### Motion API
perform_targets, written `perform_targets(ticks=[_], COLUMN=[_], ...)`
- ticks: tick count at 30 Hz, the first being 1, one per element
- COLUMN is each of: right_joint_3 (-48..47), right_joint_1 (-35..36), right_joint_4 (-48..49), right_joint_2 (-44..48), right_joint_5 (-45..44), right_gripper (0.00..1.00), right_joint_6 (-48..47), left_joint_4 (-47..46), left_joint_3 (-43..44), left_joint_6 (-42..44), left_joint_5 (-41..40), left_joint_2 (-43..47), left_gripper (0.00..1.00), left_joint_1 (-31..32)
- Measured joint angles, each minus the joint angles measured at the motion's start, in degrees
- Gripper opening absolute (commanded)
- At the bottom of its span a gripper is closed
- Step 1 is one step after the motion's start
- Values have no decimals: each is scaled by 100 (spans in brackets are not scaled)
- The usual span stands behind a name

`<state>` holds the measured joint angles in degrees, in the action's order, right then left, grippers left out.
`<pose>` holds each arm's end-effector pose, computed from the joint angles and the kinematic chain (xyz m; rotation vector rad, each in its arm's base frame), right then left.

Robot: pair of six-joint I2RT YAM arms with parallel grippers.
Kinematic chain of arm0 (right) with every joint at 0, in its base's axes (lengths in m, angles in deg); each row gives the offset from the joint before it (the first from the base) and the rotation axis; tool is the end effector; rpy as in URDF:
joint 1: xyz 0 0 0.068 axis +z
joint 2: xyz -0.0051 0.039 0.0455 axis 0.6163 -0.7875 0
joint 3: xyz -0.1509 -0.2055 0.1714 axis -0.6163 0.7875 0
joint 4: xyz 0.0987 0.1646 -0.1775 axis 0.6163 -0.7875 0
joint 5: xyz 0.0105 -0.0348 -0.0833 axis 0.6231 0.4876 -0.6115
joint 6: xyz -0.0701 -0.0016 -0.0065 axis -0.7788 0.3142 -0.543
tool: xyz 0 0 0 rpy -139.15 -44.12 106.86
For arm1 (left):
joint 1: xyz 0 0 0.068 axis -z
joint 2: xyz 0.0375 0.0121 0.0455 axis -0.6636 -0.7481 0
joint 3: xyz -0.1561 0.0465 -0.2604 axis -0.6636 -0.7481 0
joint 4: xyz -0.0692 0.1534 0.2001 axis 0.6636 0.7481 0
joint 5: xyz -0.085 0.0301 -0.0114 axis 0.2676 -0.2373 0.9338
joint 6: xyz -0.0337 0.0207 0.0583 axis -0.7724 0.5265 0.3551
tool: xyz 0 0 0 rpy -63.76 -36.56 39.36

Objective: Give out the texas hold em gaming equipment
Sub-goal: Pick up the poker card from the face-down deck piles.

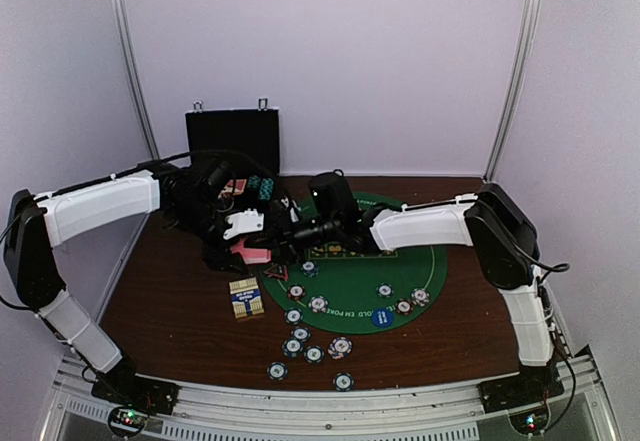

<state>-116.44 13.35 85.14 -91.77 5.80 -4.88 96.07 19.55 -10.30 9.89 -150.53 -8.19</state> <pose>0.3010 0.4502 0.2336 0.3731 -2.2928 -1.9119 0.2586 -0.1902 0.2778 1.7347 2.0904 -0.3545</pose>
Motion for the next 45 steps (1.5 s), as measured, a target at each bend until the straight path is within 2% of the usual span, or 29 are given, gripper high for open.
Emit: perform_targets(ticks=[3,9,13,19,25,37,45], right_joint_3=[44,269,391,588,708,754,754], right_joint_1=[-2,-44,-63,-105,-129,-133,-101], right_joint_4=[-114,-555,-754,-931,-1213,-1318,-927], right_joint_2=[81,387,531,737,940,1147,1104], right_joint_5=[-7,-37,-46,-44,-44,-37,31], right_gripper=[34,39,40,40,29,27,19], right_joint_6=[-68,-348,-485,-535,-667,-629,-348], left_joint_4=[-15,-83,-103,-114,-144,-146,-149], left_joint_3=[-37,-127,-136,-155,-216,-251,-251], left_joint_6=[0,0,-2,-4,-22,-42,-44], left_joint_5=[2,-4,-22,-61,-153,-214,-240], left_joint_2=[9,57,63,66,116,131,131], left_gripper=[43,42,38,37,37,36,36], left_joint_1=[7,35,37,35,35,31,31])
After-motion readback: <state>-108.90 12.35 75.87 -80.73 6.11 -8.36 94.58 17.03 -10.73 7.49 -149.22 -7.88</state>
